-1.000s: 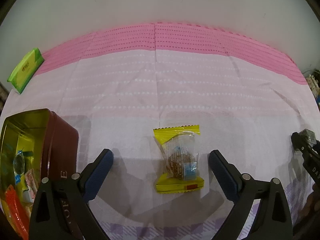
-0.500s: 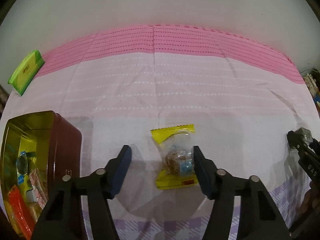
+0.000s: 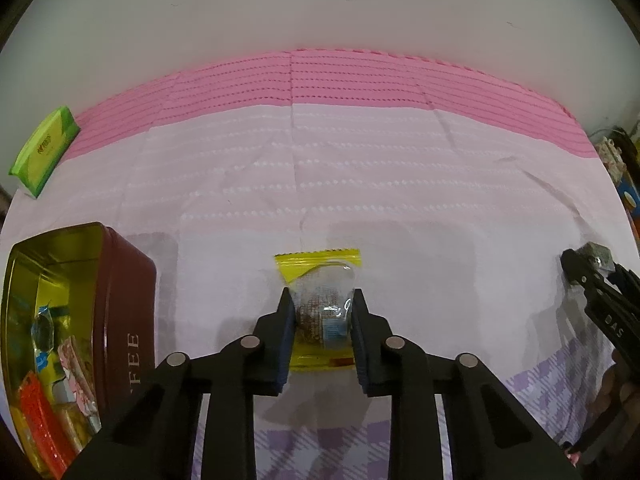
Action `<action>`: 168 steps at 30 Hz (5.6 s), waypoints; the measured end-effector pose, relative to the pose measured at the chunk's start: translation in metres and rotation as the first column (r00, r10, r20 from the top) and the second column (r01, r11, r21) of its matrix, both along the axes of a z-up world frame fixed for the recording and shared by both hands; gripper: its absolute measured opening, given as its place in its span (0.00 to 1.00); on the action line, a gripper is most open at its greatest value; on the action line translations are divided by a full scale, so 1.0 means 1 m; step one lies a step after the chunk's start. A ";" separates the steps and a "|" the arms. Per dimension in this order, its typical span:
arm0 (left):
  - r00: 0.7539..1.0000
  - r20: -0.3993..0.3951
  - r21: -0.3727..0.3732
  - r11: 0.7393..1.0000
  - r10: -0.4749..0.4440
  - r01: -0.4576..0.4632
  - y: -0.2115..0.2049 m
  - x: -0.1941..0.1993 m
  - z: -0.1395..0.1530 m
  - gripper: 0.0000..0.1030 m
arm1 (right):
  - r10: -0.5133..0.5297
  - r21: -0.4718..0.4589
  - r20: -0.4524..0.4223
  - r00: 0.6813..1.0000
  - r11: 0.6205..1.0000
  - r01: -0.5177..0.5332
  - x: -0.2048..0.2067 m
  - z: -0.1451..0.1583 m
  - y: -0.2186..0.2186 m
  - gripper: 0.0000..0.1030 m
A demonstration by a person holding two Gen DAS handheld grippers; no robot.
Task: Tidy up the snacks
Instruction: 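Grasp the yellow-and-clear candy packet with left gripper while right holds the silver block, then carry the yellow candy packet into the tin and open left gripper, then carry the silver-wrapped block over the tin, lower it and open right gripper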
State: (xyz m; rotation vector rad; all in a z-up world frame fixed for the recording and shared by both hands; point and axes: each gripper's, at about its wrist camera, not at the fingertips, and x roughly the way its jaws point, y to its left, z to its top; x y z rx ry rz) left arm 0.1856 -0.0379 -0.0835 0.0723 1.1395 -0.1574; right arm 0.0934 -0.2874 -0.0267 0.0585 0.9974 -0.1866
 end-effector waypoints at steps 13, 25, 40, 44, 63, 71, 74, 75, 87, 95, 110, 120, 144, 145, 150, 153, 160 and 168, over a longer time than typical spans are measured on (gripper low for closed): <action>1.000 0.007 -0.044 0.999 -0.023 0.024 -0.001 -0.016 0.019 0.25 | 0.000 0.000 0.000 1.000 1.000 0.000 0.000 0.000 0.000 0.57; 0.999 0.044 -0.043 0.999 0.004 -0.002 0.020 -0.034 0.055 0.25 | 0.000 0.000 0.000 1.000 1.000 0.000 0.000 0.001 0.000 0.57; 0.989 0.100 0.034 0.993 0.107 -0.111 0.094 -0.038 0.092 0.25 | 0.000 -0.001 0.001 1.000 1.000 0.000 0.000 0.002 0.000 0.57; 0.983 0.091 0.046 0.985 0.162 -0.167 0.123 -0.035 0.089 0.25 | 0.000 -0.002 0.001 1.000 1.000 0.000 0.000 0.002 0.000 0.57; 0.962 0.045 0.114 0.955 0.271 -0.274 0.179 -0.018 0.053 0.25 | 0.001 -0.003 0.002 1.000 1.000 -0.001 -0.001 0.002 0.001 0.57; 0.962 0.020 0.130 0.954 0.271 -0.272 0.184 -0.016 0.040 0.25 | 0.001 -0.004 0.001 1.000 1.000 -0.001 0.000 0.002 -0.001 0.57; 0.963 0.010 0.140 0.954 0.268 -0.267 0.184 -0.015 0.036 0.25 | 0.001 -0.005 0.001 1.000 1.000 -0.001 0.000 0.002 0.000 0.57; 0.964 0.005 0.142 0.954 0.268 -0.266 0.185 -0.014 0.034 0.25 | 0.001 -0.005 0.001 1.000 1.000 -0.001 0.000 0.002 0.000 0.57; 0.968 -0.005 0.184 0.952 0.252 -0.247 0.182 -0.011 0.029 0.31 | 0.001 -0.008 0.001 1.000 1.000 -0.001 0.000 0.002 -0.004 0.57; 0.960 0.003 0.165 0.947 0.279 -0.275 0.191 -0.014 0.039 0.36 | 0.003 -0.009 0.001 1.000 1.000 -0.002 -0.001 0.002 -0.004 0.57; 0.953 0.074 0.134 0.944 0.295 -0.303 0.192 -0.030 0.073 0.47 | 0.003 -0.013 0.002 1.000 1.000 -0.003 -0.001 0.002 -0.005 0.57; 0.958 0.102 0.141 0.949 0.268 -0.281 0.192 -0.057 0.095 0.57 | 0.004 -0.017 0.004 1.000 1.000 -0.004 -0.001 0.002 -0.003 0.57; 0.943 0.094 0.090 0.940 0.320 -0.328 0.223 -0.128 0.102 0.57 | 0.007 -0.019 -0.002 1.000 1.000 -0.007 0.000 0.000 -0.005 0.55; 0.942 0.094 0.089 0.940 0.322 -0.330 0.223 -0.130 0.102 0.57 | 0.007 -0.021 -0.005 1.000 1.000 -0.007 0.000 0.001 -0.005 0.55; 0.938 0.112 0.076 0.939 0.327 -0.336 0.224 -0.137 0.101 0.57 | 0.013 -0.039 -0.014 1.000 0.999 -0.014 0.000 0.005 0.002 0.55; 0.937 0.118 0.072 0.939 0.328 -0.338 0.226 -0.140 0.101 0.57 | 0.016 -0.043 -0.010 1.000 0.999 -0.017 -0.002 0.012 0.003 0.55; 0.931 0.122 0.049 0.935 0.344 -0.352 0.232 -0.149 0.098 0.57 | 0.052 -0.044 0.016 0.999 0.998 -0.051 -0.008 0.039 0.019 0.55; 0.915 0.148 0.070 0.919 0.375 -0.388 0.245 -0.161 0.100 0.65 | 0.160 0.023 0.049 0.986 0.987 -0.162 -0.013 0.070 0.076 0.55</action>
